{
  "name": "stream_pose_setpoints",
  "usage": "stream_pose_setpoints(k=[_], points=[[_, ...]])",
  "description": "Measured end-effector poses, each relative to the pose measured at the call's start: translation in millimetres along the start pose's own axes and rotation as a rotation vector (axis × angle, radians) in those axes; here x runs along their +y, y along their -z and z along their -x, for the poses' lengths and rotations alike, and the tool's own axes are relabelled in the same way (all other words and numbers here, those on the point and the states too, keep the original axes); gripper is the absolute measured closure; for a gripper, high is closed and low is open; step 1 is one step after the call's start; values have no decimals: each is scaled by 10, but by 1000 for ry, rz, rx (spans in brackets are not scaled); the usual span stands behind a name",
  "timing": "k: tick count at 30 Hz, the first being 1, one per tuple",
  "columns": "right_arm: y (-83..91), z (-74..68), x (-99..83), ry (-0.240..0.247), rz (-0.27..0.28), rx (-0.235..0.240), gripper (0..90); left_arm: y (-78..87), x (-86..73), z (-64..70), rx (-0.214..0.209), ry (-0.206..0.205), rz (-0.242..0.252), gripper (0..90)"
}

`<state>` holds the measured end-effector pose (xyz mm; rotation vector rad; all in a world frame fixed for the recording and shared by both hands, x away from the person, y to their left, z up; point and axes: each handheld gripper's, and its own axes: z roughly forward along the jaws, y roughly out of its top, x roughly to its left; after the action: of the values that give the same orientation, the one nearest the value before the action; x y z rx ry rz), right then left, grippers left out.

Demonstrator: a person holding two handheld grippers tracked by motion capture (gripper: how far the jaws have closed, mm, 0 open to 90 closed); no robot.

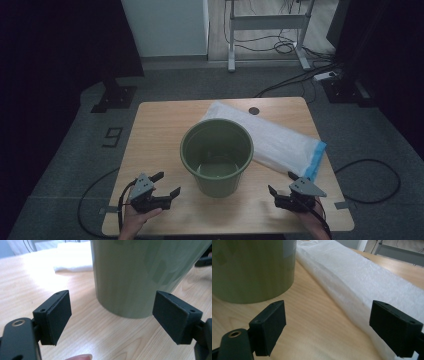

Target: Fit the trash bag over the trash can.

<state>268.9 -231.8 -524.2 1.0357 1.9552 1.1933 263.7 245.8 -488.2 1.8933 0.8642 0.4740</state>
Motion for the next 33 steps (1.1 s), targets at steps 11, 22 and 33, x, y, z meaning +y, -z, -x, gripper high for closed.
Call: stream_pose_setpoints(k=[11, 22, 33], points=[[-700, 98, 296, -23, -151, -28, 140, 55, -167, -187, 21, 59, -5, 164], [-1214, 145, 277, -41, -300, -112, 210, 104, -292, -300, 71, 90, -44, 165], [-1138, 254, 222, -75, -319, -146, 798, 107, -338, -316, 77, 112, -52, 175]])
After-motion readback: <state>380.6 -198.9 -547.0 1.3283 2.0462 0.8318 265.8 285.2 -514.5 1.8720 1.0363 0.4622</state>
